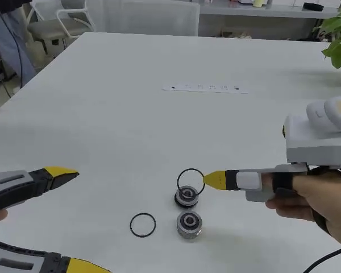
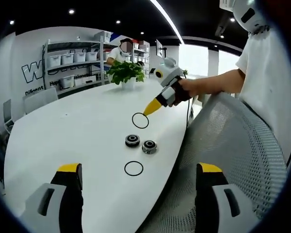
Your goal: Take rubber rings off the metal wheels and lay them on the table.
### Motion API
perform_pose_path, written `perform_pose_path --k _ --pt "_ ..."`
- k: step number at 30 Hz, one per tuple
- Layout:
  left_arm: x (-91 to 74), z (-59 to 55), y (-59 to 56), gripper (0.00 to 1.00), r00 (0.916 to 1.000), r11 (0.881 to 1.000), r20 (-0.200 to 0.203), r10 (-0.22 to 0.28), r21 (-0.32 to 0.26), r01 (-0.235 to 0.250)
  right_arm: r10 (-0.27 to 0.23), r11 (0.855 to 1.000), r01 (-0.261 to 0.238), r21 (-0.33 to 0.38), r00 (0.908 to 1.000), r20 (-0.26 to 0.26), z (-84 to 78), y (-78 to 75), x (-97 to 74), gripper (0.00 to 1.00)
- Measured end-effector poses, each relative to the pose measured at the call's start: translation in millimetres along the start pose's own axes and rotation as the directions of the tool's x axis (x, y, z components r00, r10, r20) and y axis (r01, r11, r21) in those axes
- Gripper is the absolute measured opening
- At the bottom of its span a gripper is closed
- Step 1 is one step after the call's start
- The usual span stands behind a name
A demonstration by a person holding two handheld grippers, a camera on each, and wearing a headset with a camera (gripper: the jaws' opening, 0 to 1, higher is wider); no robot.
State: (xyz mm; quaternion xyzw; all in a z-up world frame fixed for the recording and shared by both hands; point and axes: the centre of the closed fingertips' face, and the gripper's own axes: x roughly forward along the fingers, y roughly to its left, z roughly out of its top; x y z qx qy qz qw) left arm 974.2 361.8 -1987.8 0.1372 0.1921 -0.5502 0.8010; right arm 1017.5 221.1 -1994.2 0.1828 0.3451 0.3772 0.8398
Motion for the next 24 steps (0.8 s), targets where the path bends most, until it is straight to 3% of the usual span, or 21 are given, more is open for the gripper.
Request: perform_pose_path --k 12,20,24 --pt "1.2 -3.9 -2.2 0.97 1.0000 1.000 -0.005 0.002 -0.024 -0.002 0.027 1.000 -0.027 0.007 0.9992 0.031 7.5 10.4 1.4 0.00" --pt "2.2 -4.3 -2.3 0.97 1.0000 1.000 -0.002 0.001 -0.028 -0.002 0.066 0.998 -0.066 0.002 0.9976 0.020 7.7 24.3 10.9 0.00" --pt "3.0 -2.4 -2.0 0.97 0.9999 0.999 0.011 0.004 -0.035 -0.003 0.063 0.996 -0.066 -0.067 0.9970 -0.046 1.3 29.7 18.3 0.00"
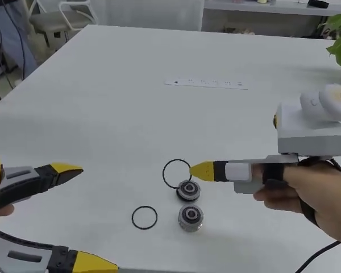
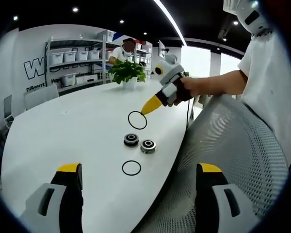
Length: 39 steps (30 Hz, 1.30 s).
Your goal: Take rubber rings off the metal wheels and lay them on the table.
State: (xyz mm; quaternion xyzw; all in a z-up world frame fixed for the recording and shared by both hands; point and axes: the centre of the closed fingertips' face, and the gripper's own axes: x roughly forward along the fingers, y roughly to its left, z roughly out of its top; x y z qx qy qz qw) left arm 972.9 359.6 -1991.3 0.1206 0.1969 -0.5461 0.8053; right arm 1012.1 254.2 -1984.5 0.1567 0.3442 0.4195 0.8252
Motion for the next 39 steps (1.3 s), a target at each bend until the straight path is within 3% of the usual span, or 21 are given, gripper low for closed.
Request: perform_pose_path --k 8,16,23,25,39 --pt "2.0 -0.1 -2.5 0.97 0.9999 1.000 -0.004 -0.016 0.015 0.016 -0.014 0.993 0.002 -0.120 0.9956 -0.093 -5.5 7.1 14.7 0.00" --pt "1.5 1.6 -2.2 0.97 0.9999 1.000 0.006 -0.015 0.012 0.015 -0.007 0.988 -0.017 -0.154 0.9880 -0.154 -4.5 13.6 31.4 0.00" --pt "1.1 1.4 -2.3 0.96 0.9999 1.000 0.007 -0.014 0.010 0.014 -0.046 0.978 -0.006 -0.210 0.9688 -0.243 -18.2 4.0 43.7 0.00" --pt "0.0 -1.3 1.4 0.96 0.9999 1.000 0.005 -0.014 0.011 0.014 -0.052 0.977 -0.004 -0.215 0.9650 -0.257 -21.4 1.7 45.5 0.00" --pt "2.2 -1.4 -0.8 0.95 0.9998 1.000 0.004 -0.019 0.008 0.019 -0.086 0.980 0.021 -0.197 0.9394 -0.332 -47.3 -15.3 58.6 0.00"
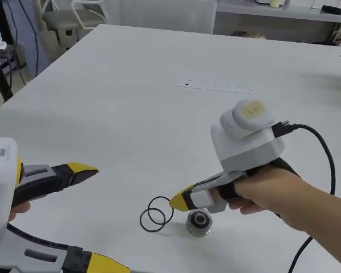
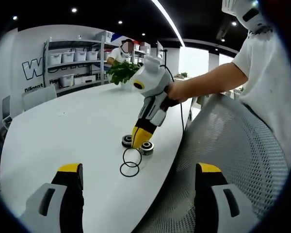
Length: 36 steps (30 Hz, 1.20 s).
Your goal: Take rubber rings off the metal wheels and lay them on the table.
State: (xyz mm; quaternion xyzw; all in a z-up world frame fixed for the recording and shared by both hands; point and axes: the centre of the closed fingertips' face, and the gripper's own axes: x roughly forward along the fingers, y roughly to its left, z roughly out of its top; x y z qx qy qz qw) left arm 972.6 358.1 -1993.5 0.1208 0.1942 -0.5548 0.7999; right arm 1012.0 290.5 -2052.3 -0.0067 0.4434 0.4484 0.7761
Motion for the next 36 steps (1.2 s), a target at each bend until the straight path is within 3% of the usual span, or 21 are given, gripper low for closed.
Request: perform_pose_path --k 12,19,28,36 --pt "1.0 0.5 -1.0 0.95 1.0000 1.000 0.001 -0.002 -0.005 0.002 -0.049 0.998 0.049 0.025 0.9984 -0.029 -7.2 -13.4 9.5 0.00" --pt "1.0 1.0 -1.3 0.94 1.0000 1.000 0.004 -0.002 -0.011 0.002 -0.081 0.997 0.080 -0.013 0.9956 -0.048 -11.3 -18.9 12.0 0.00" --pt "0.5 0.9 -0.9 0.94 1.0000 1.000 0.005 0.000 -0.014 0.001 -0.098 0.995 0.097 -0.016 0.9946 -0.035 -9.7 -23.5 8.3 0.03" --pt "0.7 0.0 -1.5 0.94 1.0000 1.000 0.000 -0.006 -0.012 0.006 -0.094 0.995 0.095 -0.021 0.9953 0.021 5.4 -19.4 -6.5 0.02"
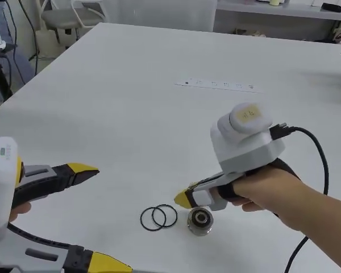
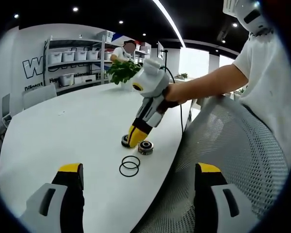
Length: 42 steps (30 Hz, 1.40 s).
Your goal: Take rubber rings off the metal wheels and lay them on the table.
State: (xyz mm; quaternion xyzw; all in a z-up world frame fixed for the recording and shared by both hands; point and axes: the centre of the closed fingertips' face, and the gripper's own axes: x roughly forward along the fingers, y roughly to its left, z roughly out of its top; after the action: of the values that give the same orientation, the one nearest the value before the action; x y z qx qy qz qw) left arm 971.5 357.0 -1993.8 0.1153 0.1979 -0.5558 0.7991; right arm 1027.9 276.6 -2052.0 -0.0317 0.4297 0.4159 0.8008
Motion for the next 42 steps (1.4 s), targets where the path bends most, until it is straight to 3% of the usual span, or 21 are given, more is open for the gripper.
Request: perform_pose_path --k 8,15,17,19,26,29,32,37,42 --pt "-0.4 0.1 -0.5 0.95 1.0000 1.000 -0.005 -0.006 0.007 0.006 0.003 1.000 -0.002 -0.016 0.9979 0.064 18.3 1.9 -19.8 0.04" --pt "-1.2 1.7 -1.2 0.96 0.9998 0.999 -0.016 -0.012 0.040 0.013 0.018 0.998 -0.007 -0.060 0.9844 0.175 37.5 0.0 -42.0 0.11" --pt "-2.1 3.4 0.1 0.97 0.9999 0.999 -0.014 -0.010 0.045 0.010 0.038 0.995 -0.017 -0.097 0.9749 0.219 42.7 -0.2 -48.1 0.14" --pt "-2.7 5.1 2.1 0.97 0.9999 0.999 -0.013 -0.004 0.050 0.005 0.038 0.995 -0.014 -0.103 0.9693 0.243 44.7 -1.3 -53.3 0.17" --pt "-3.3 19.7 7.3 0.97 1.0000 0.998 0.003 0.001 0.064 -0.001 0.057 0.992 -0.012 -0.128 0.9346 0.351 51.6 -9.7 -69.7 0.26" --pt "-2.7 28.8 10.0 0.97 0.9999 0.997 0.014 0.000 0.078 -0.001 0.043 0.994 0.002 -0.109 0.9128 0.406 53.9 -20.9 -74.9 0.28" --pt "-1.5 39.4 13.7 0.97 0.9998 0.995 0.019 -0.002 0.103 0.000 0.018 0.995 0.026 -0.097 0.9022 0.431 50.9 -33.0 -76.2 0.28" --pt "3.8 61.4 21.1 0.97 0.9996 0.987 0.026 -0.014 0.162 0.010 -0.024 0.993 0.073 -0.096 0.9012 0.433 37.4 -49.8 -70.5 0.30" --pt "16.0 85.2 28.5 0.96 0.9984 0.974 0.038 -0.041 0.223 0.031 -0.035 0.990 0.083 -0.117 0.9312 0.363 18.5 -57.2 -58.5 0.28"
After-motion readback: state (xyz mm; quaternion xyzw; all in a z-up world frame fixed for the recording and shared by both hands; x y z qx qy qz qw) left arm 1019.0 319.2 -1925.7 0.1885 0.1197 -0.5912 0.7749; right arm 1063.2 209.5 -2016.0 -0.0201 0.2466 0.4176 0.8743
